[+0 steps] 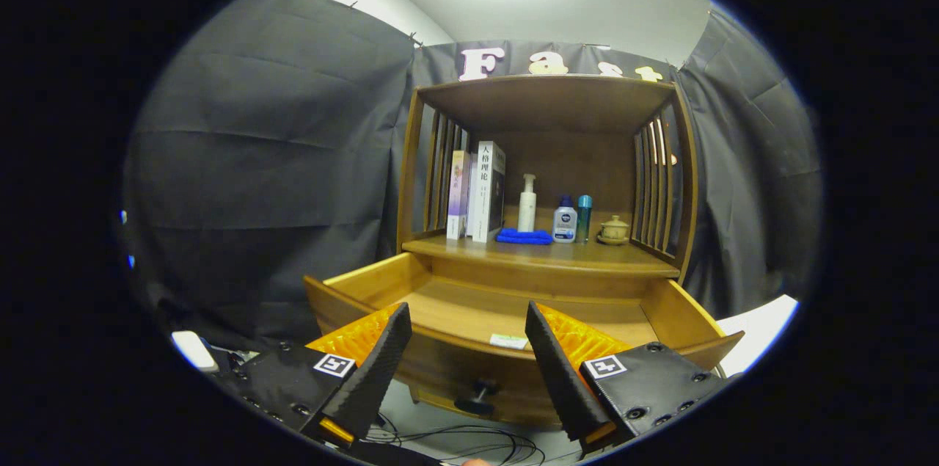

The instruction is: Pull open the drawer, take out the items inside it, and place them on the countertop above the cabinet.

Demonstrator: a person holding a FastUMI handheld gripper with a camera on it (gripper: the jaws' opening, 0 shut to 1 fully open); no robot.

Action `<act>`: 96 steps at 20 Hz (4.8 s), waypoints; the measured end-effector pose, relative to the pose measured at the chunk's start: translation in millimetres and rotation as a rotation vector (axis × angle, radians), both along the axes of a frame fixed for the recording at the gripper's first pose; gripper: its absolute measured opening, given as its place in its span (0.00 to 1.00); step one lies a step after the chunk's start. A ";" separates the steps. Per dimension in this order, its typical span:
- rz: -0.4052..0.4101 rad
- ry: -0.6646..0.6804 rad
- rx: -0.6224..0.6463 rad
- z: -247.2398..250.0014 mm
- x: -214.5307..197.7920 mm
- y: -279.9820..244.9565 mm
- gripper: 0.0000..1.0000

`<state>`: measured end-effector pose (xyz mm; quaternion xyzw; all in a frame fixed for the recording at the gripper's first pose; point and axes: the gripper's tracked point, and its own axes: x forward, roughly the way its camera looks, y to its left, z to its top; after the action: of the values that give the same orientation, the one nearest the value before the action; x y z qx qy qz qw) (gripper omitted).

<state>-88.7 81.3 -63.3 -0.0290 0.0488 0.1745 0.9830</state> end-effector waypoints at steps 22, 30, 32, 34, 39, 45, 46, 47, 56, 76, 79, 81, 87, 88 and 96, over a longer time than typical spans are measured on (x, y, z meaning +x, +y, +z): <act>0.032 0.813 -0.103 -80.8 145.3 11.2 0.96; -0.012 1.013 -0.149 -125.6 147.3 2.8 0.97; -0.008 1.057 -0.152 -134.3 143.7 3.2 0.97; -0.013 1.105 -0.155 -144.4 139.5 2.6 0.97; -0.010 1.195 -0.211 -164.5 122.8 -1.0 0.97; -0.033 1.167 -0.269 -174.5 124.5 -15.0 0.74; -0.028 1.158 -0.271 -174.5 123.8 -16.2 0.70; -0.020 1.151 -0.271 -173.8 122.9 -16.6 0.67; -0.007 1.018 -0.282 -161.1 128.4 -14.8 0.55; 0.024 0.930 -0.220 -109.1 174.5 -8.0 0.38; 0.076 0.874 -0.350 -116.9 180.3 -2.2 0.71; 0.108 0.882 -0.414 -125.5 181.5 2.1 0.73; 0.157 0.947 -0.468 -153.7 184.2 14.5 0.90; 0.168 0.961 -0.476 -159.1 183.2 14.5 0.86; 0.143 0.901 -0.503 -160.4 194.5 11.3 0.36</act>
<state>105.8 92.6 -223.7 -0.1897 0.5055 0.2191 0.8127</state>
